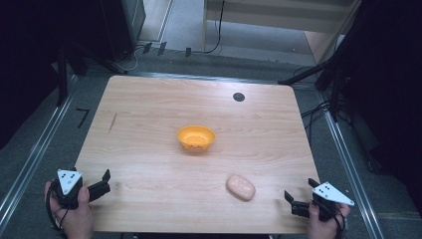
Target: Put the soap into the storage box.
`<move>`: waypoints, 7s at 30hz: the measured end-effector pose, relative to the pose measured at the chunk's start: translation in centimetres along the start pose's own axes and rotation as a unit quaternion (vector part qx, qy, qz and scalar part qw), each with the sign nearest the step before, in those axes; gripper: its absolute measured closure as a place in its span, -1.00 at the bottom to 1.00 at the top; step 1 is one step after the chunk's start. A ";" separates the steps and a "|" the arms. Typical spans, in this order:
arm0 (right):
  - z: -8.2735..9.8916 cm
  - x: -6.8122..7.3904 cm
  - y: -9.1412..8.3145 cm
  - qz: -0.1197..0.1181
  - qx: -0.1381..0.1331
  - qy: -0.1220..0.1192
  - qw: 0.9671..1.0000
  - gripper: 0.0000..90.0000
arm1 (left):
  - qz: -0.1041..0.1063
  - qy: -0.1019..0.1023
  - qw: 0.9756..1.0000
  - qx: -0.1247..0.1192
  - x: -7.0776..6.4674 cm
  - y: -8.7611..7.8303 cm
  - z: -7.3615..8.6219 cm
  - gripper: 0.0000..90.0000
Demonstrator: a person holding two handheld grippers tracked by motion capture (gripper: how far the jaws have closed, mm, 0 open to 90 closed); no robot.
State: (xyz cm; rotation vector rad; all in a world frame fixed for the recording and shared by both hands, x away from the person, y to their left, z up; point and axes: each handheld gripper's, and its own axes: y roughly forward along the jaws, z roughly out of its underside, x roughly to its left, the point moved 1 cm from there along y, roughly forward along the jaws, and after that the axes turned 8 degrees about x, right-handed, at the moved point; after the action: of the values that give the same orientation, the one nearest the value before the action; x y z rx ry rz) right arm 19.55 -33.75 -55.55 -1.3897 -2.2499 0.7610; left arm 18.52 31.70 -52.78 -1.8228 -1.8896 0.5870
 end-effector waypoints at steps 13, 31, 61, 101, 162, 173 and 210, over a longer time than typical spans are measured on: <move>-0.5 0.2 0.3 -0.046 0.058 -0.040 0.996 -0.62 | 0.011 -0.010 1.000 -0.005 0.2 -0.1 0.0 -1.00; -3.9 2.5 1.1 -0.081 0.124 -0.115 0.982 -0.64 | 0.028 0.016 0.999 -0.003 0.0 -0.1 0.0 -1.00; -7.8 6.0 3.1 -0.113 0.193 -0.184 0.957 -0.61 | 0.035 0.025 0.999 -0.005 -0.1 -0.2 0.1 -1.00; -9.7 8.8 5.1 -0.129 0.235 -0.211 0.940 -0.61 | 0.036 0.026 0.999 -0.002 -0.1 -0.1 0.0 -1.00; -9.5 12.3 8.1 -0.155 0.270 -0.235 0.921 -0.26 | 0.039 0.022 0.999 -0.001 0.0 -0.1 0.0 -1.00; -9.6 12.2 8.1 -0.163 0.272 -0.244 0.916 -0.25 | 0.040 0.022 0.999 -0.001 0.0 -0.1 0.0 -1.00; -16.5 11.8 8.0 -0.200 0.253 -0.294 0.900 -0.25 | 0.062 0.017 0.998 0.004 0.4 -0.1 0.0 -1.00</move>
State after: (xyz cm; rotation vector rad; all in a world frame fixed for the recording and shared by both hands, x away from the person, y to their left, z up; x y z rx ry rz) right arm 29.54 -16.15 -47.24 -0.4574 -2.3669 1.6214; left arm 18.46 32.10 -52.73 -1.9437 -1.7599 0.6005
